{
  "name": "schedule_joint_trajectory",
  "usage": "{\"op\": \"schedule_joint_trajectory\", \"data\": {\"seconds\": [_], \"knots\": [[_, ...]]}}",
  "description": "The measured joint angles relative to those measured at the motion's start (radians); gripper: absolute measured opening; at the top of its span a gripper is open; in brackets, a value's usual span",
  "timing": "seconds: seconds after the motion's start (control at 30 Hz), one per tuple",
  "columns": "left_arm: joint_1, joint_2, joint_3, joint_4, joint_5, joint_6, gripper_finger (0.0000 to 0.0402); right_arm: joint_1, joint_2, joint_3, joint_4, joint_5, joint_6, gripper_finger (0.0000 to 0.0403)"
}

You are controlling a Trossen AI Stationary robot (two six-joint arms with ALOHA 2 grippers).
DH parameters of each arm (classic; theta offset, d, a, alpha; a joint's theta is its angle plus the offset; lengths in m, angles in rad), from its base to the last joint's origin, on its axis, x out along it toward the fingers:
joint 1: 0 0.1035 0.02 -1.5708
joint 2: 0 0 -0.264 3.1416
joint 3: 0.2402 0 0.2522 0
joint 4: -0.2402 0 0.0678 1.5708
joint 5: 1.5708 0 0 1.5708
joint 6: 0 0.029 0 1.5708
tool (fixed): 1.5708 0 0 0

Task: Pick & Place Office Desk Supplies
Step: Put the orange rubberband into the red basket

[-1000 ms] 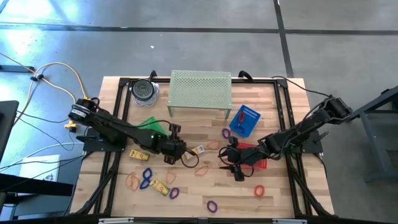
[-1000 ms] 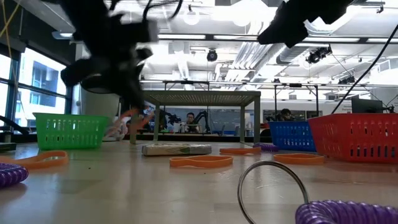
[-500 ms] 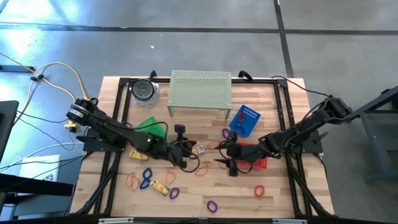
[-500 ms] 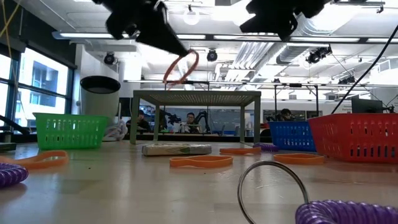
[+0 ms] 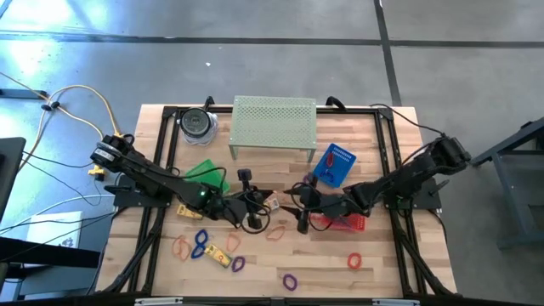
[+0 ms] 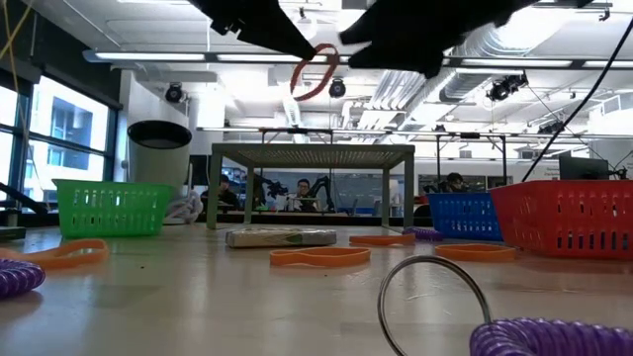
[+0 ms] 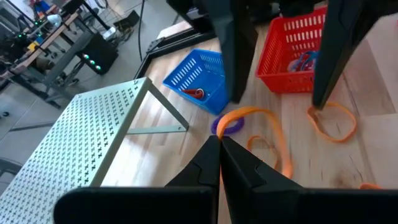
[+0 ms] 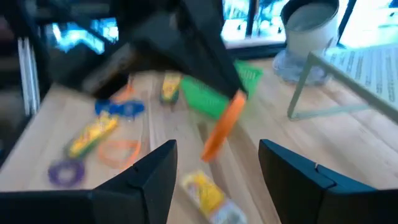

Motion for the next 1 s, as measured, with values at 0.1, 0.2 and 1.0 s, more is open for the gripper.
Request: {"op": "schedule_joint_trajectory", "data": {"seconds": [0.1, 0.2, 1.0], "knots": [[0.001, 0.0, 0.0, 0.0, 0.0, -0.003, 0.0, -0.02, 0.032, 0.0, 0.043, -0.01, -0.012, 0.0215], [0.006, 0.0, 0.0, 0.0, 0.0, -0.003, 0.0, -0.043, 0.058, 0.0, 0.096, -0.07, -0.022, 0.0215], [0.008, 0.0, 0.0, -0.001, 0.001, -0.006, 0.0, -0.116, 0.073, -0.002, 0.122, -0.137, -0.033, 0.0054]]}}
